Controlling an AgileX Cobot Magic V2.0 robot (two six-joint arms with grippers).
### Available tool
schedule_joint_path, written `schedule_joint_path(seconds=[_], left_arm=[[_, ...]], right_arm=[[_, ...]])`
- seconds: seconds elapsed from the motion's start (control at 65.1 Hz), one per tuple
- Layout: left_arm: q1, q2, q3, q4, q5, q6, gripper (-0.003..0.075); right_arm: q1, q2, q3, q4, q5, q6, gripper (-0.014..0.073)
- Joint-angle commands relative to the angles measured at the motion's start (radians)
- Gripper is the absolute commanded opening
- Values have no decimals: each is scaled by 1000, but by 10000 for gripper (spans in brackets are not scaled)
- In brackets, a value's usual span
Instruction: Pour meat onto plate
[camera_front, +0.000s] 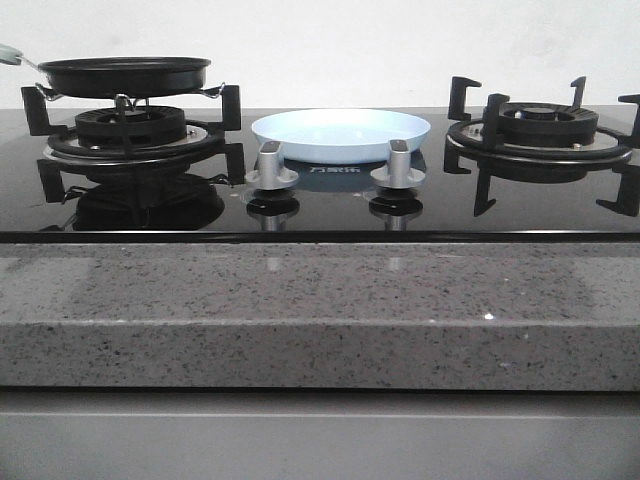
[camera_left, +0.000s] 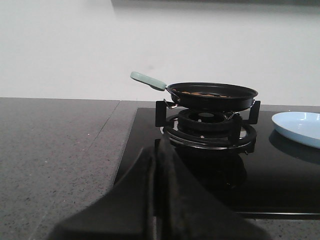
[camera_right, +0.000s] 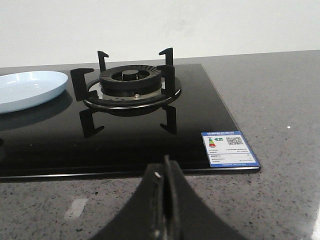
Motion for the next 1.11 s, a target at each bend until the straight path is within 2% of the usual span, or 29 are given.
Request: schedule_joint_path(seconds=[0.0,0.307,0.461,0.568,0.768,1.09], left_arm=[[0,-17,5,-5,-84,-5,-20],[0,-17,3,-5,-129,-5,-20],[0,-17,-65,-20,-119,-5,-20],[0,-10,-169,-25,-19,-5,-20],[0,63,-380,-23,144,-5,-20],[0,306,-673,-20,436,-5,-20]], right_arm=[[2,-17,-5,1,-88,-9,-70],[2,-17,-6,-24,-95,-9,-70],[2,-17,-44,-60,-77,-9,-70],[2,-17,-122,-73,-34,-9,-70],[2,24,-333,-74,156,-9,-70],[2,275,-619,-83,432,-61,-70]])
